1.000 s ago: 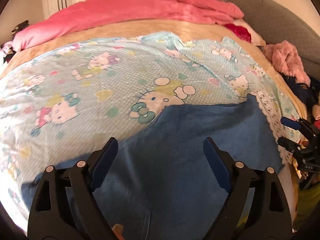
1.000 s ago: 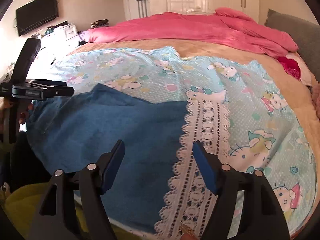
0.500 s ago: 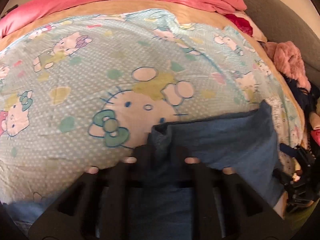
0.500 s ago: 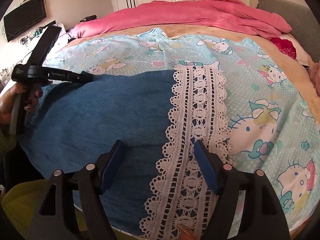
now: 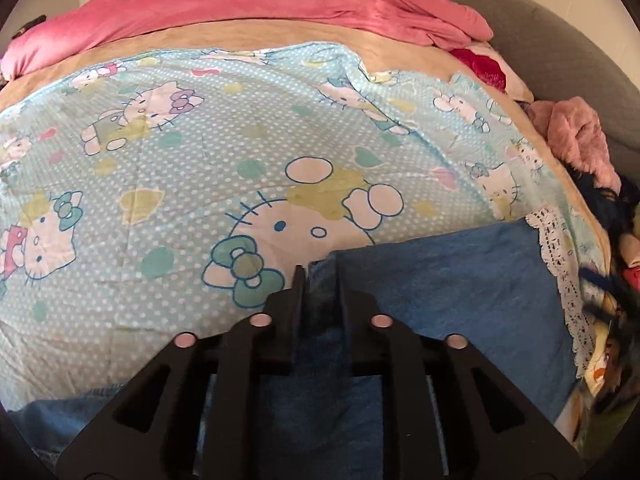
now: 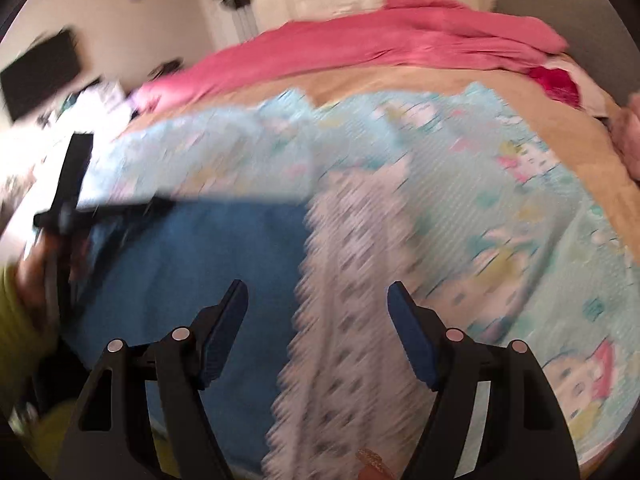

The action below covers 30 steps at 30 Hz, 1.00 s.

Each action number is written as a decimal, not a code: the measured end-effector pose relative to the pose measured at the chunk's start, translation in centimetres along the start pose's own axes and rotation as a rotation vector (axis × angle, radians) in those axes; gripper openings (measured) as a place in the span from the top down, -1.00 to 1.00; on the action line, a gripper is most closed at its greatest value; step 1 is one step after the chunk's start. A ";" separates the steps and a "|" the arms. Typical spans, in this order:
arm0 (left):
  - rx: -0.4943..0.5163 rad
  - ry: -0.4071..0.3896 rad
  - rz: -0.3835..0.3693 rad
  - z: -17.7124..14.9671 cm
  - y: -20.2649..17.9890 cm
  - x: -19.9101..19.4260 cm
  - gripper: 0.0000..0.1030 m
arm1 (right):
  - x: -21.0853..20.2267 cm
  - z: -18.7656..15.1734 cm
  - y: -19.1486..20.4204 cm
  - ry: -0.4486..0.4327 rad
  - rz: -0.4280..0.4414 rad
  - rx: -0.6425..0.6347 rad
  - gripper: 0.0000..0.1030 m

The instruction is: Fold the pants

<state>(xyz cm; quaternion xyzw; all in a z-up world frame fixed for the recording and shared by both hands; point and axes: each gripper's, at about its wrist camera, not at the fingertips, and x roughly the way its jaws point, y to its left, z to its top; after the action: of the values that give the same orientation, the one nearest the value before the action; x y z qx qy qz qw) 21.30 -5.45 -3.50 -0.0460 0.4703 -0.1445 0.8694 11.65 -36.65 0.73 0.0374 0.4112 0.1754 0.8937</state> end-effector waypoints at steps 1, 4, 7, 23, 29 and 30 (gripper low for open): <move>-0.003 -0.001 0.001 -0.1 0.0 -0.1 0.75 | 0.3 0.9 -0.9 -0.004 -0.005 0.022 -0.38; -0.009 0.002 -0.004 -0.4 0.1 -0.1 0.72 | 2.9 2.9 -4.0 0.052 -0.016 0.124 -0.38; -0.008 0.000 -0.004 -0.8 0.0 -0.1 0.71 | 6.0 3.6 -5.8 0.116 0.044 0.209 -0.14; 0.029 -0.061 0.167 -0.6 -2.7 0.6 0.86 | 5.0 5.0 -3.1 0.018 -0.083 -0.068 0.70; -0.006 -0.096 0.161 -1.1 -1.1 0.2 0.43 | 7.7 2.6 -4.3 0.053 -0.119 -0.047 0.59; -0.020 -0.106 0.154 -1.2 -0.8 -0.2 0.38 | 7.5 2.6 -4.4 0.048 -0.125 -0.043 0.45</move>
<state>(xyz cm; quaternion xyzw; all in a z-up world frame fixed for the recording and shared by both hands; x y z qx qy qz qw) 20.03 -6.05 -3.86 -0.0257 0.4271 -0.0699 0.9011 19.33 -38.01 -3.86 -0.0118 0.4302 0.1289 0.8934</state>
